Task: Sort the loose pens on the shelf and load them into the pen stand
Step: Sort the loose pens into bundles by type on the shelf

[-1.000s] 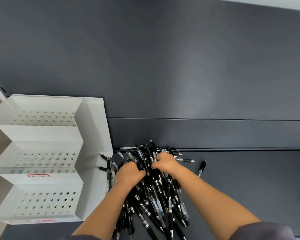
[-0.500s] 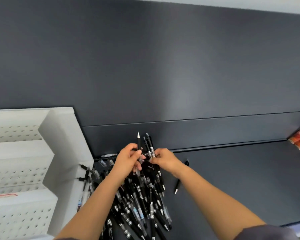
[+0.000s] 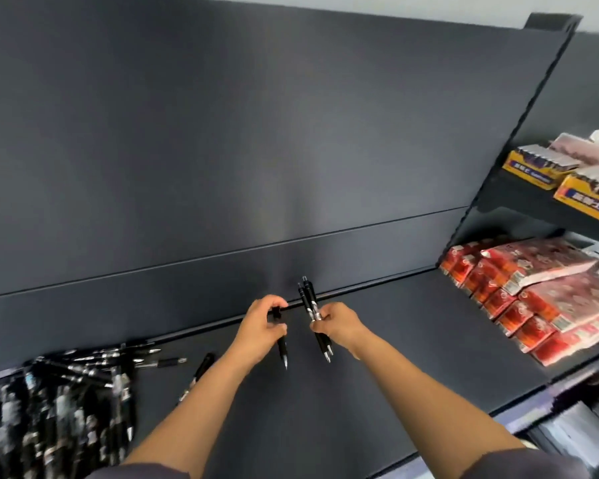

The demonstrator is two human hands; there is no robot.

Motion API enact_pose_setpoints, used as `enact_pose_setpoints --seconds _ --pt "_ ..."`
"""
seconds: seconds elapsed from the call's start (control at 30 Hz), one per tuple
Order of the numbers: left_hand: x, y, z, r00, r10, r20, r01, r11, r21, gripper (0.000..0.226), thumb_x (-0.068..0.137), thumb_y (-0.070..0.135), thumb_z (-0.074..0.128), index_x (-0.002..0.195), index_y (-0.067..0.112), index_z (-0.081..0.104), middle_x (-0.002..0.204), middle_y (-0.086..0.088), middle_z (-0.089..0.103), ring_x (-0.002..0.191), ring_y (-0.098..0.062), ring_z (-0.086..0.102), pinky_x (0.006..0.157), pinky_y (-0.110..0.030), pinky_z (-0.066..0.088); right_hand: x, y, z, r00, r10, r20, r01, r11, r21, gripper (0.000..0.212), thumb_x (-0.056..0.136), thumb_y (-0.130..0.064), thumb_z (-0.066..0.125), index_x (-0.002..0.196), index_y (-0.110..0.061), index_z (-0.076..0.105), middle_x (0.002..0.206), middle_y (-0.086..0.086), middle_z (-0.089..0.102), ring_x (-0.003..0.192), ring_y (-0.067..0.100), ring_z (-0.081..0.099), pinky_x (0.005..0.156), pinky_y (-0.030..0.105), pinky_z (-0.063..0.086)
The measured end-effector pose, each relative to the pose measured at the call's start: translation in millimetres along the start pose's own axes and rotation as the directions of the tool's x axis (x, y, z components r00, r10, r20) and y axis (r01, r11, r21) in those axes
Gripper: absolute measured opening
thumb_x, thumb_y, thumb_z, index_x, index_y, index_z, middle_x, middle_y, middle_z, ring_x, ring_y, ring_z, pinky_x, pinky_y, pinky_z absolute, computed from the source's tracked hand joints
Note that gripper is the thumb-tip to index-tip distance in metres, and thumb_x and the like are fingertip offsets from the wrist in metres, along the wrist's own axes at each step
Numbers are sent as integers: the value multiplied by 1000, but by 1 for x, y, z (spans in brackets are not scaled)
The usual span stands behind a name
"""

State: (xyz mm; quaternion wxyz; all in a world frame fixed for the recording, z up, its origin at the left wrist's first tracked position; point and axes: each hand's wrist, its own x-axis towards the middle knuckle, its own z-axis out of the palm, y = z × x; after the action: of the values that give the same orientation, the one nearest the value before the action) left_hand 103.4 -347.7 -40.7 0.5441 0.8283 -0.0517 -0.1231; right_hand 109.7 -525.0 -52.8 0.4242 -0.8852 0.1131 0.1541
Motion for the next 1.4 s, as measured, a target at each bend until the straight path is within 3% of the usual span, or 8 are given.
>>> enact_pose_setpoints --seconds 0.1,0.23,0.33,0.47,0.63,0.93,1.2,1.4 --pt "23 15 60 999 -50 1 50 999 18 43 84 -7 56 110 26 50 116 -1 40 72 -16 60 61 -12 45 15 38 -45 999 46 -10 -46 999 -28 19 84 -18 65 75 -12 50 69 1 48 67 15 46 63 26 37" --pt "50 24 116 988 -151 -19 152 986 71 26 85 -5 53 79 20 54 90 -8 58 72 -16 56 57 -11 41 31 74 -90 988 138 -73 -145 983 -108 10 84 -20 62 83 -12 57 84 6 59 79 23 58 71 31 45" --pt "73 34 150 988 -153 -31 156 976 149 23 85 -3 53 76 17 57 83 -6 60 70 -11 53 55 -7 38 44 93 -122 968 208 -137 -236 944 -231 14 85 -22 55 95 -14 60 96 7 64 83 26 63 68 29 46" --pt "103 46 185 990 -137 -20 138 963 233 16 86 3 56 97 10 66 97 -8 63 91 -18 58 77 -15 39 60 112 -148 954 238 -180 -288 892 -348 15 87 -23 51 100 -21 59 103 4 62 91 27 62 67 27 45" --pt "124 50 211 990 -138 9 130 950 283 24 87 2 55 108 9 63 117 -10 55 104 -20 56 80 -12 34 71 131 -151 959 186 -215 -256 893 -371 14 89 -33 51 94 -21 57 103 5 64 93 29 62 65 28 44" --pt "132 61 242 989 -110 101 73 946 315 40 89 1 51 128 13 51 132 -8 37 108 -19 53 86 -10 32 76 140 -152 935 123 -331 -266 863 -430 33 94 -39 46 125 -26 50 120 4 55 107 30 57 71 33 43" --pt "120 68 240 985 -135 108 99 952 289 38 90 6 53 127 12 54 128 -13 51 113 -25 55 98 -26 41 71 141 -152 982 21 -188 -114 861 -495 37 99 -27 41 136 -23 45 131 8 44 119 32 47 86 42 47" --pt "102 54 193 991 -125 42 102 926 364 29 91 14 54 120 15 57 126 -6 52 110 -19 55 90 -18 37 60 122 -147 974 -87 -207 -55 801 -596 37 98 -31 42 133 -20 46 131 7 45 118 31 45 89 40 44"
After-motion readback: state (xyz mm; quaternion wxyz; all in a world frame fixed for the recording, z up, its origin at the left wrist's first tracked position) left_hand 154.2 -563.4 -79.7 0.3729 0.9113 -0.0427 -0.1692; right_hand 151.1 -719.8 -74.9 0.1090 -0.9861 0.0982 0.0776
